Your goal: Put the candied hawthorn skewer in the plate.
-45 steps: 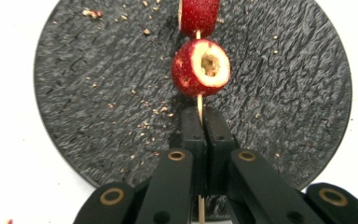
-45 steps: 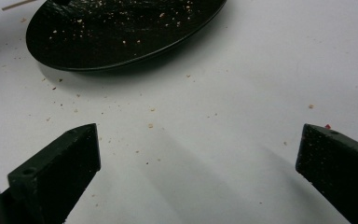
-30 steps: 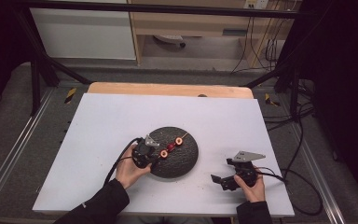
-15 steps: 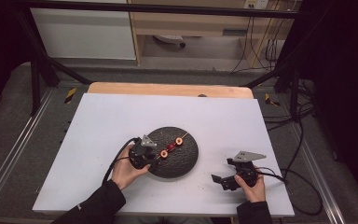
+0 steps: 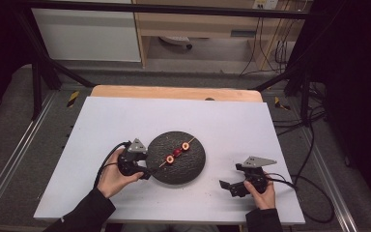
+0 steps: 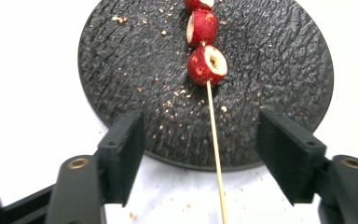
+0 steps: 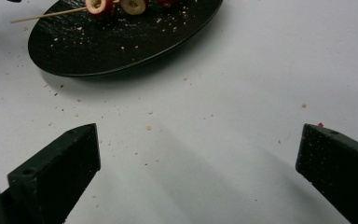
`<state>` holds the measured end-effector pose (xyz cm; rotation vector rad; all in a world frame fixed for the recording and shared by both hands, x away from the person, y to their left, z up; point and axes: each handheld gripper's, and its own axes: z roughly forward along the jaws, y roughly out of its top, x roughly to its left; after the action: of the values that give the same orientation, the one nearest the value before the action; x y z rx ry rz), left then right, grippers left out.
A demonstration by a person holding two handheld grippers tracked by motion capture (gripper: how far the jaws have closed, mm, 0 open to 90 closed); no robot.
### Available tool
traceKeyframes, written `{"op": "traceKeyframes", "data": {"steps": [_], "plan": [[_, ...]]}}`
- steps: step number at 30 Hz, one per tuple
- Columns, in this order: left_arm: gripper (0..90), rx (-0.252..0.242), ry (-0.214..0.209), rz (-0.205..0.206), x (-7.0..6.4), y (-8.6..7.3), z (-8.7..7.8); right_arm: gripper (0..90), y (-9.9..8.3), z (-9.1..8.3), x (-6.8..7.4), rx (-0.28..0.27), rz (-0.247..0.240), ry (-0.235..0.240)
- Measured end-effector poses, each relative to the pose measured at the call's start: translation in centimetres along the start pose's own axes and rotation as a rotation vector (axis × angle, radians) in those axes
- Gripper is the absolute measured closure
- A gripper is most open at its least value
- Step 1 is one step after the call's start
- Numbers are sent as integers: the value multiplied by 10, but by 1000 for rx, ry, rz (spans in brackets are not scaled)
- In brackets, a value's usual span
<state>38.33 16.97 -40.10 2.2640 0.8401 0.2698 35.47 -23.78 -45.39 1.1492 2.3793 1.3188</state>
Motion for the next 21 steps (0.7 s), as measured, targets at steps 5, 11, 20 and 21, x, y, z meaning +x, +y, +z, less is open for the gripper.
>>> {"op": "traceKeyframes", "data": {"steps": [5,11,20,21], "plan": [[189,-27,20,20,3,-10,-9,5,0,-1,-1,-9,5,0],[102,-57,43,16,9,-28,-18,5,0,-2,-1,-7,10,-1],[81,-102,64,-4,24,-66,-29,5,-1,-2,-2,-8,17,-3],[81,-109,63,-14,25,-70,-30,5,-1,-2,-2,-6,17,-4]]}}
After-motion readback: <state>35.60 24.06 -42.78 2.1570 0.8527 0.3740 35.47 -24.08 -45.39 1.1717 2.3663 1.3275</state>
